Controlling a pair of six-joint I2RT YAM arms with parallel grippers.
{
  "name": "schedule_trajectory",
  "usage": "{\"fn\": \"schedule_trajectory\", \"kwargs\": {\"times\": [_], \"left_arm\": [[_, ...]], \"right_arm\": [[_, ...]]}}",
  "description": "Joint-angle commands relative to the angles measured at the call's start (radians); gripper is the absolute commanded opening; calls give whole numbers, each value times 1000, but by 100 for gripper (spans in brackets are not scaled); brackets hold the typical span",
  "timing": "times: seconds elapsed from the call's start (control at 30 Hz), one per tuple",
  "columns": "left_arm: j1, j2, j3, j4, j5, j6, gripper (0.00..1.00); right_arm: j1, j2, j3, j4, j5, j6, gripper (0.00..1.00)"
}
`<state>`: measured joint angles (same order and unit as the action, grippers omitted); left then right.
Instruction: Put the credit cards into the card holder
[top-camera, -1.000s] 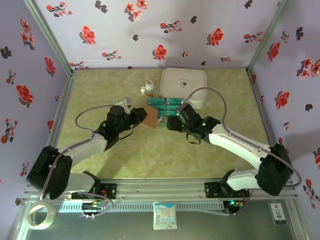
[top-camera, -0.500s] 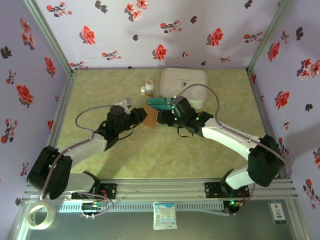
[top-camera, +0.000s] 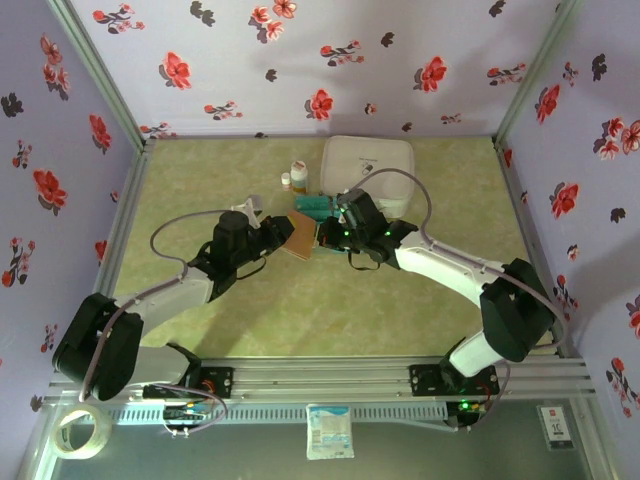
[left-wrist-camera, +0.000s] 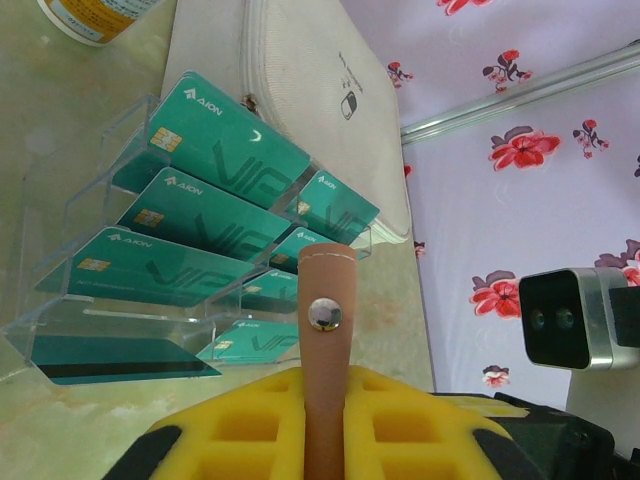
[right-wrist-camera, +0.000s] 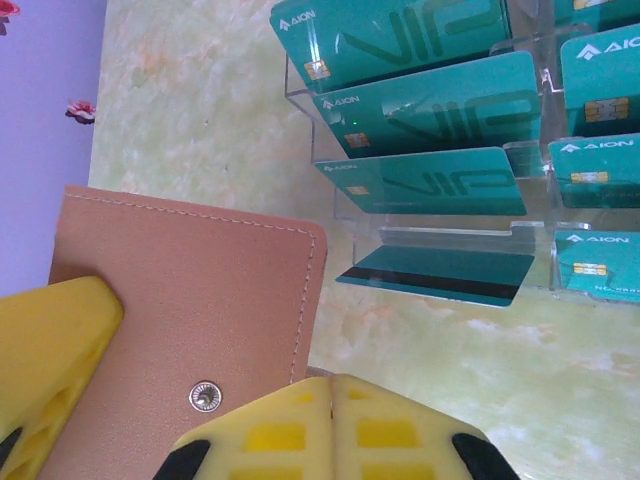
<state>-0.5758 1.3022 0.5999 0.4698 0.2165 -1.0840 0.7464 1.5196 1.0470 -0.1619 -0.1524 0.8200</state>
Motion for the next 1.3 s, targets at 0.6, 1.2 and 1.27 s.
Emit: {"fn": "schedule_trajectory", "kwargs": {"times": [0.6, 1.2, 1.27], "left_arm": [[-13, 195, -175, 267, 67, 9, 56], [-21, 165, -288, 273, 28, 30, 58], [-21, 136, -282, 223, 23, 53, 60]], "right_arm": [[98, -64, 30, -14, -165, -24, 0], [78, -111, -143, 29, -193, -51, 0], [68, -122, -145, 26, -195, -53, 0]]}}
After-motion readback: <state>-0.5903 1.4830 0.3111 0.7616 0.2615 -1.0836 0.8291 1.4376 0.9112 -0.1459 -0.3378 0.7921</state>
